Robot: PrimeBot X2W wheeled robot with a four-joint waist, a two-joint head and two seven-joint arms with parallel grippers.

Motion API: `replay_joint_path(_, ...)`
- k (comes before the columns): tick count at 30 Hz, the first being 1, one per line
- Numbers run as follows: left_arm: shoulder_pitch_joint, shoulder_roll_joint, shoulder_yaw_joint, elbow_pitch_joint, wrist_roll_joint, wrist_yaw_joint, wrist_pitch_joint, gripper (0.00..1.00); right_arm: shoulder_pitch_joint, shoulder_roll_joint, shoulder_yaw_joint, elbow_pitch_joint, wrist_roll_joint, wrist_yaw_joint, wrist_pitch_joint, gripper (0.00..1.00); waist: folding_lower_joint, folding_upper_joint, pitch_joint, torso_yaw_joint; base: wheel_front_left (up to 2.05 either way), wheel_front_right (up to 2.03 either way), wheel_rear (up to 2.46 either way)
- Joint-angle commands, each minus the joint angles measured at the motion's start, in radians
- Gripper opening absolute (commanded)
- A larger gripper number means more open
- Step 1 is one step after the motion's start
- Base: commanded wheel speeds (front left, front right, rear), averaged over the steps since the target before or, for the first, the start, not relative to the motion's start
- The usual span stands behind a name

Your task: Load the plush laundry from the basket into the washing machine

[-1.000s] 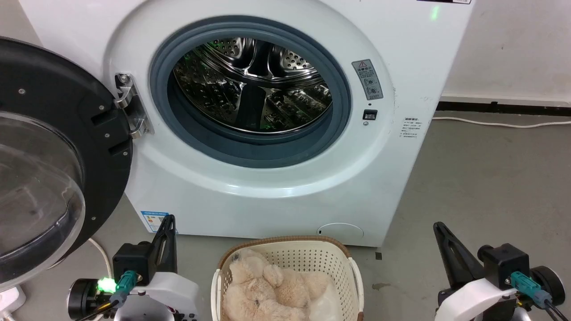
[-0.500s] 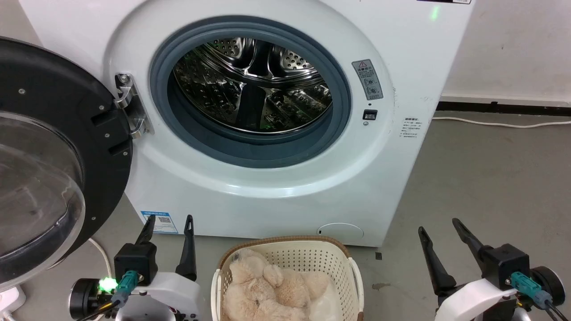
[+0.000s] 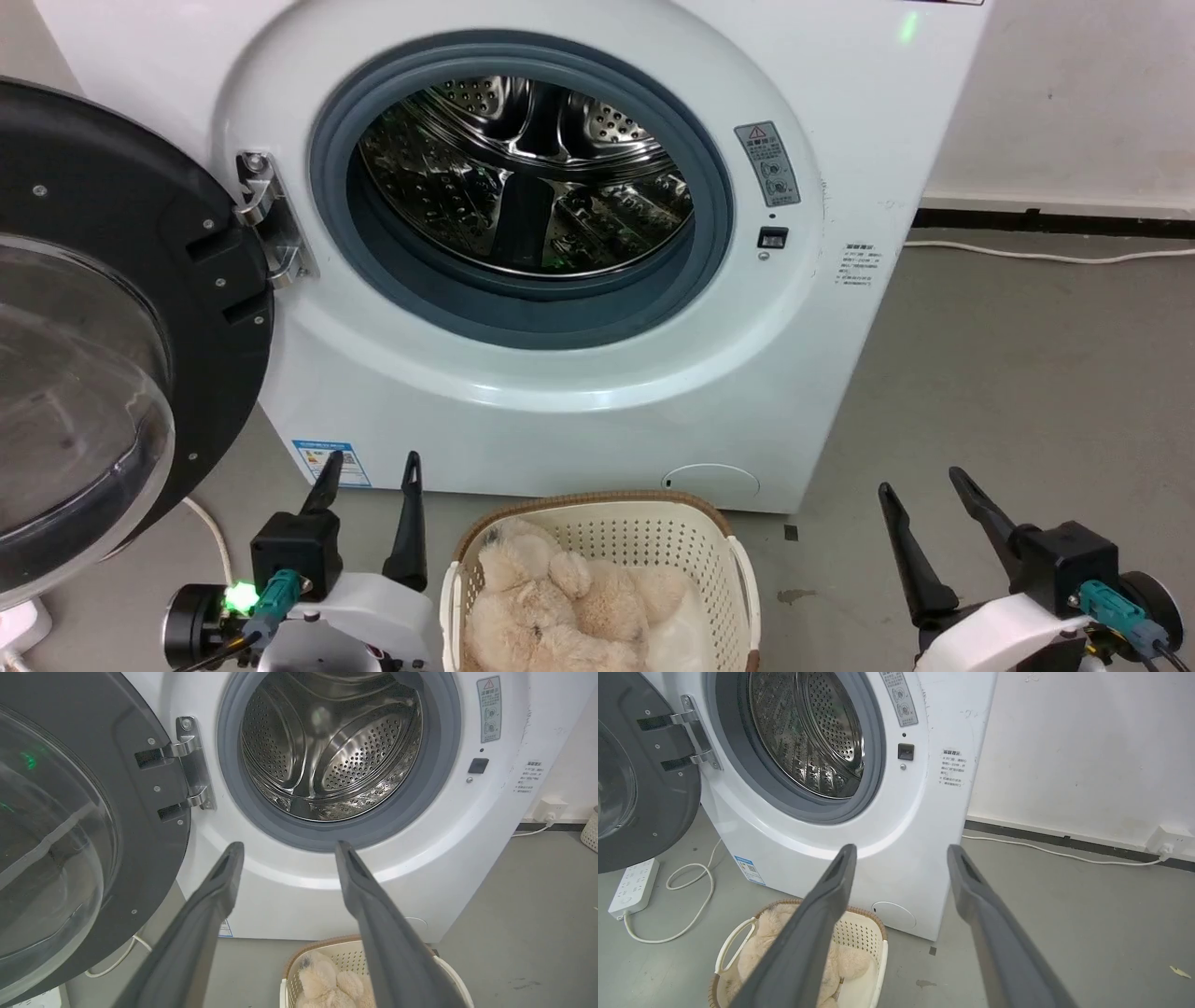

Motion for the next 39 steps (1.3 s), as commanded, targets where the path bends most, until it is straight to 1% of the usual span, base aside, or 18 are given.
replay_joint_path(1, 0.009, 0.000, -0.006, 0.005, -0.006, 0.006, -0.005, 1.00, 0.011, 0.000, -0.003, -0.005, 0.010, 0.000, -0.009, 1.00, 0.0000, 0.0000, 0.001, 0.000, 0.00, 0.00, 0.00)
replay_joint_path(5, 0.000, 0.000, -0.017, 0.014, -0.017, 0.009, 0.002, 1.00, 0.012, 0.000, -0.006, -0.008, 0.021, 0.000, -0.012, 1.00, 0.0000, 0.0000, 0.010, -0.004, 0.00, 0.00, 0.00)
replay_joint_path(16, -0.064, 0.000, -0.069, 0.098, -0.062, 0.018, 0.053, 1.00, -0.007, -0.001, -0.009, -0.021, 0.049, 0.000, -0.029, 1.00, 0.0000, 0.0000, 0.065, -0.025, 0.00, 0.00, 0.00)
replay_joint_path(28, -0.164, 0.000, -0.122, 0.244, -0.106, 0.026, 0.109, 1.00, -0.063, -0.001, 0.000, -0.026, 0.091, 0.000, -0.059, 1.00, 0.0000, 0.0000, 0.160, -0.065, 0.00, 0.00, 0.00)
replay_joint_path(39, -0.273, 0.003, -0.156, 0.384, -0.143, 0.058, 0.186, 1.00, -0.109, -0.001, 0.008, -0.029, 0.129, 0.000, -0.089, 1.00, 0.0000, 0.0000, 0.261, -0.103, 0.00, 0.00, 0.00)
